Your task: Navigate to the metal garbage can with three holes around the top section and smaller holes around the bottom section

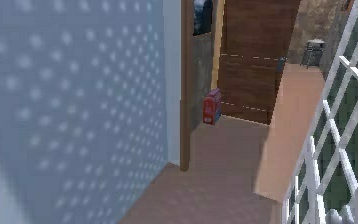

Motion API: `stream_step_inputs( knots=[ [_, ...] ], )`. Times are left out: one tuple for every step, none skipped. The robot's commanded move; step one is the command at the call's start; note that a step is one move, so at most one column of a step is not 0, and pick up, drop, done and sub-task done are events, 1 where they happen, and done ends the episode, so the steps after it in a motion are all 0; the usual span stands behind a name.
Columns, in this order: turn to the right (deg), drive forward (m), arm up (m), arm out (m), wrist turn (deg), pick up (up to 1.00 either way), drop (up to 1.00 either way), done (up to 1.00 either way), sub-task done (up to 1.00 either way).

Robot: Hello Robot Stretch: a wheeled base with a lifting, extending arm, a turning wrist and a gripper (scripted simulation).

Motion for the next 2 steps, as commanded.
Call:
stream_step_inputs(
  knots=[
    [0.0, 0.45, 0.0, 0.0, 0.0, 0.0, 0.0, 0.0, 0.0],
    [39.0, 0.0, 0.0, 0.0, 0.0, 0.0, 0.0, 0.0, 0.0]
  ],
)
